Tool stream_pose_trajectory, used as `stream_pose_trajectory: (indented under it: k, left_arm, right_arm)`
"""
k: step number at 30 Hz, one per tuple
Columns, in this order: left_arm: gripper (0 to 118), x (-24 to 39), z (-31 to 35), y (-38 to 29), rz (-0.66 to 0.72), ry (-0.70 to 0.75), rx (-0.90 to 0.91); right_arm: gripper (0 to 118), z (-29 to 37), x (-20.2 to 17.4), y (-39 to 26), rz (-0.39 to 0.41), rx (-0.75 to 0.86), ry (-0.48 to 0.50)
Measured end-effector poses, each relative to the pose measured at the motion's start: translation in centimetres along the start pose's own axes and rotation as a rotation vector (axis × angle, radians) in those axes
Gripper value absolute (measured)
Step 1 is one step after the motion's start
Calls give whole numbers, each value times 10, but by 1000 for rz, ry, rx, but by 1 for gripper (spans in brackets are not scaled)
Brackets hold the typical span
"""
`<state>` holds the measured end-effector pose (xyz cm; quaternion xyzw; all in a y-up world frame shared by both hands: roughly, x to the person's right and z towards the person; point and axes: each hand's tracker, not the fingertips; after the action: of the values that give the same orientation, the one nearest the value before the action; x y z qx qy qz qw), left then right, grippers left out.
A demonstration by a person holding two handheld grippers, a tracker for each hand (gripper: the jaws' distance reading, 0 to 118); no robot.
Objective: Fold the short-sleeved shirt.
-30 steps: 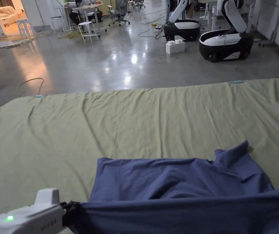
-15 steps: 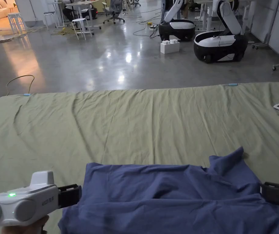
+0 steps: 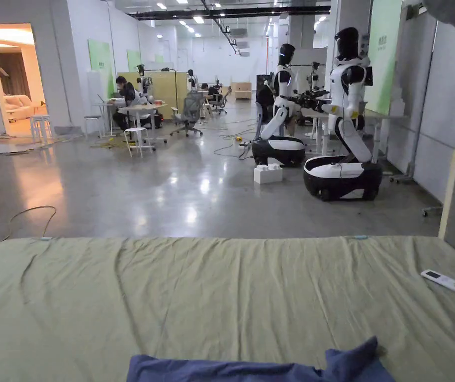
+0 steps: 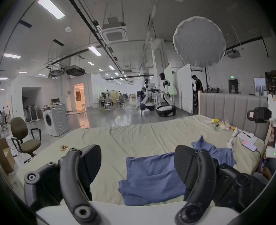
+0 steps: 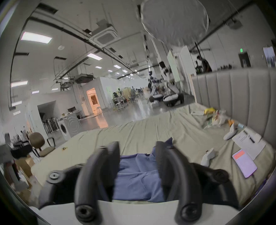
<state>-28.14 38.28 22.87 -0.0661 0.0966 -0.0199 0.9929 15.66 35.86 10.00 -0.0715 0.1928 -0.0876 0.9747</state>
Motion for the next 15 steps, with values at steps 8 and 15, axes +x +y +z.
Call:
stream_pose_trajectory:
  k: [8,15]
  left_arm:
    - [1,11,45,13,16,7,16]
    - [1,7,40,13,28,13,-6]
  right_arm:
    - [4,39,-41,9,170,65,-77]
    - [4,40,-41,12,145,25,-72]
